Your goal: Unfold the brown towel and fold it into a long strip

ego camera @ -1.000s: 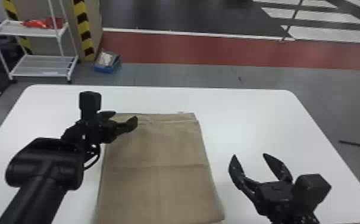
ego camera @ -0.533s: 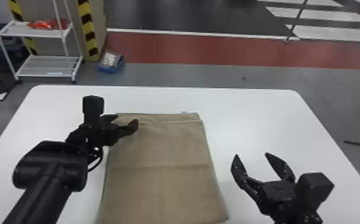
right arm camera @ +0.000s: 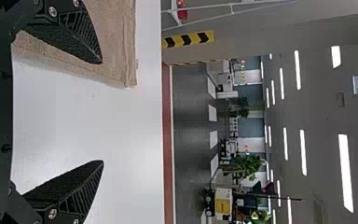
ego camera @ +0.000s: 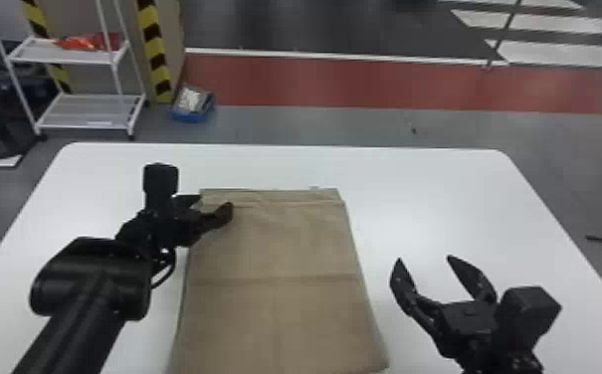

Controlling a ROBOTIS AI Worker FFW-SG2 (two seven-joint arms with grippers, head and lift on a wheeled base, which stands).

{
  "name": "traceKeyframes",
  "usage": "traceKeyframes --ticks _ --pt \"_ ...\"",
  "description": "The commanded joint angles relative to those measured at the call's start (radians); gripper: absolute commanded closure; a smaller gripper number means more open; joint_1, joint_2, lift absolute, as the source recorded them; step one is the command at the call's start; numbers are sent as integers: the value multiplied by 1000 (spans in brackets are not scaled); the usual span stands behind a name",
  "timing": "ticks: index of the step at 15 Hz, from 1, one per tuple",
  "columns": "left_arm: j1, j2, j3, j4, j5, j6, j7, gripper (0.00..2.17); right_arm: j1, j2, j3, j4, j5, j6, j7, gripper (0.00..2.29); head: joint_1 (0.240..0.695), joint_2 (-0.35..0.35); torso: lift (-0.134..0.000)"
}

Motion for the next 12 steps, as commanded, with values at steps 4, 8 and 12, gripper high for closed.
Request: traceKeyframes --ticks 4,8,12 --pt "11 2 7 -1 -2 -14 -3 417 -8 0 1 9 0 3 0 127 695 -94 -96" --pt "22 2 8 -7 -2 -20 -6 417 -12 0 3 14 0 9 0 127 695 -93 -96" --pt "40 5 13 -23 -5 -20 -8 518 -19 1 5 25 0 9 0 127 695 -92 -96"
